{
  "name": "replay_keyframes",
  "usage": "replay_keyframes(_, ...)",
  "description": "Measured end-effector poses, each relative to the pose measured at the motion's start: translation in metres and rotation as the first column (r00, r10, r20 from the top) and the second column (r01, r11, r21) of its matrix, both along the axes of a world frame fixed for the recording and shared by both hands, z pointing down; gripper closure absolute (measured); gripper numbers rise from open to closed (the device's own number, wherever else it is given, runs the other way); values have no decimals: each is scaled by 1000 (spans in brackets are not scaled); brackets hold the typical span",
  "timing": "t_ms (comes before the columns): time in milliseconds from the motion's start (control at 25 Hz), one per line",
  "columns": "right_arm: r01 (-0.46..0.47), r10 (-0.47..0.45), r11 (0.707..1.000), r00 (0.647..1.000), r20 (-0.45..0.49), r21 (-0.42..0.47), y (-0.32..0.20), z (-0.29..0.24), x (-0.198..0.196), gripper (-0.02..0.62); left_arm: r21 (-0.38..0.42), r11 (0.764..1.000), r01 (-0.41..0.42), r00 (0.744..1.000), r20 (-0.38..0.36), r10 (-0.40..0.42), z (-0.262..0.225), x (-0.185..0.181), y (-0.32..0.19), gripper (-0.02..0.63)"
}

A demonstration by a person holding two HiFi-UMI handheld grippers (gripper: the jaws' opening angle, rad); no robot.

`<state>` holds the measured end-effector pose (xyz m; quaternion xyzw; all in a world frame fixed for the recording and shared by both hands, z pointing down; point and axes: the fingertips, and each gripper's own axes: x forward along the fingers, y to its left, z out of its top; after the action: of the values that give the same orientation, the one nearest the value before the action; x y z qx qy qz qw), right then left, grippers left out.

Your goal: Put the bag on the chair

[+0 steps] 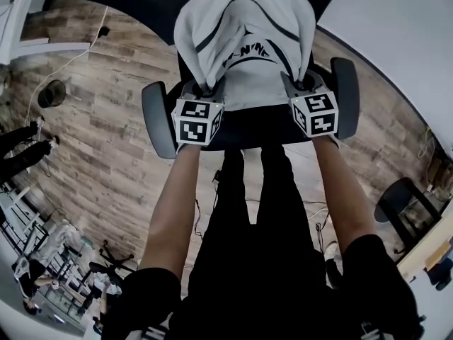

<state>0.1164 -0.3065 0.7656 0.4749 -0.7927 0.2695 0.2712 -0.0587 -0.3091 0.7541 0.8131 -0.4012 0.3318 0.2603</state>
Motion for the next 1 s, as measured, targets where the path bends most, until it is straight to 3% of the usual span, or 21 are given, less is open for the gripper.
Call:
replay_keyframes(320,16,-15,1000,1000,-10,22,-3,8,5,472,46,999,-7,1000,-8,7,6,3,-4,472)
replay_keyframes(640,4,-5,1000,999,-41,-5,12,13,-2,341,25,1000,4,1000,5,-4,8,-16,4,318)
replay_keyframes(840,-74,74,997,997,2,-5,20,-13,7,311,51,998,22,998,-55,-20,-24,-17,9,298)
replay_keyframes(1000,-79,79,997,997,6,3,36,-39,4,304,76,997,32,998,-63,-27,-51,-25,21,298)
